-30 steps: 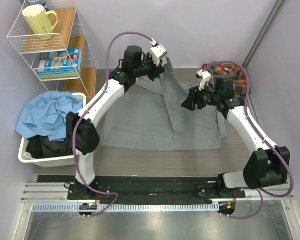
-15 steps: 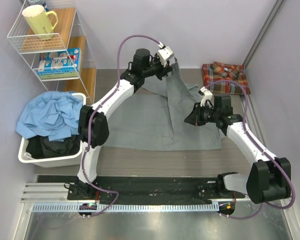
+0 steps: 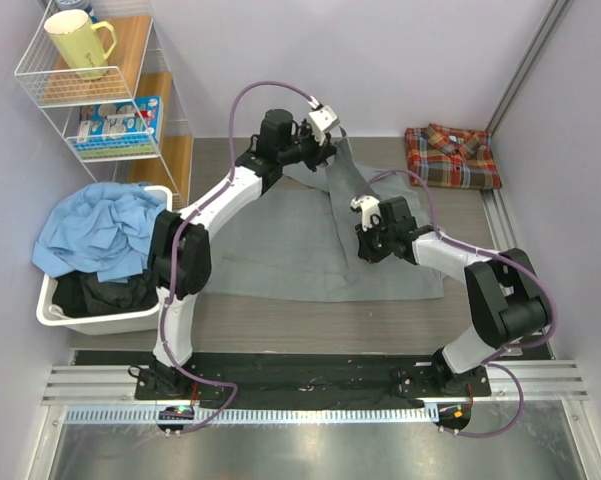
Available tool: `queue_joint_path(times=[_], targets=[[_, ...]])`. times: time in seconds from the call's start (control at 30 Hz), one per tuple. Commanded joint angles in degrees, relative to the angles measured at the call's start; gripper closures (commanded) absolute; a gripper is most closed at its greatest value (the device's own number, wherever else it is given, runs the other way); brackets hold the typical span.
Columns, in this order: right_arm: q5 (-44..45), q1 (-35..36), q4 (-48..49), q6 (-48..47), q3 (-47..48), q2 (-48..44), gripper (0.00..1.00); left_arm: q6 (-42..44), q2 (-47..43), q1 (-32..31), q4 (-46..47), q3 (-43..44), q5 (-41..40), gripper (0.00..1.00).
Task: Fold and stack the long sleeve shirts
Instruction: Fold the shirt
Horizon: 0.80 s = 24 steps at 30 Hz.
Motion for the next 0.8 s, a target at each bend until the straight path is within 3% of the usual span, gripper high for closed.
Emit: queue_joint_path(times=[0.0,0.2,0.4,0.47,0.5,0.57,0.67,0.77], targets=[[7.02,1.66,5.01,-3.11,1.73,2.81,0.92,-3.32,-5.92,1.59,4.31,-1.82,3.47,1.00],[10.18,2.18,3.07,-4.35,3.23,4.40,0.90,-4.38,-6.36,2.29,5.64,-2.79,6.29,1.00],[7.74,2.98,1.75,-5.05,3.06,-2.78,0.81,-7.11,-6.80,2.91,9.33,-2.70,14.10,0.97],[3.45,2.89,0.18,-6.79,2.79,-6.39,0.74,-7.90,-7.77,3.69,9.94,-3.31,18.83,0.97],[2.38,2.89,-2.71,-7.68,2.88,-8.42,0.65,-8.34,-8.29,4.13,10.21,-3.92,20.77,0.97],[-0.52,2.71,-6.23,-10.30,2.88,-14.57,0.55,-8.34,-10.66,5.54,9.60,-7.00,26.20,0.96],[-1.85,2.19,-15.11,-11.38,3.49,-21.25,0.45,-2.92,-15.32,7.56,4.78,-12.27,32.63,0.97],[-1.77,0.26,-23.10,-11.90,3.58,-25.39,0.38,17.44,-20.23,8.09,-17.31,-15.18,37.57,1.00]])
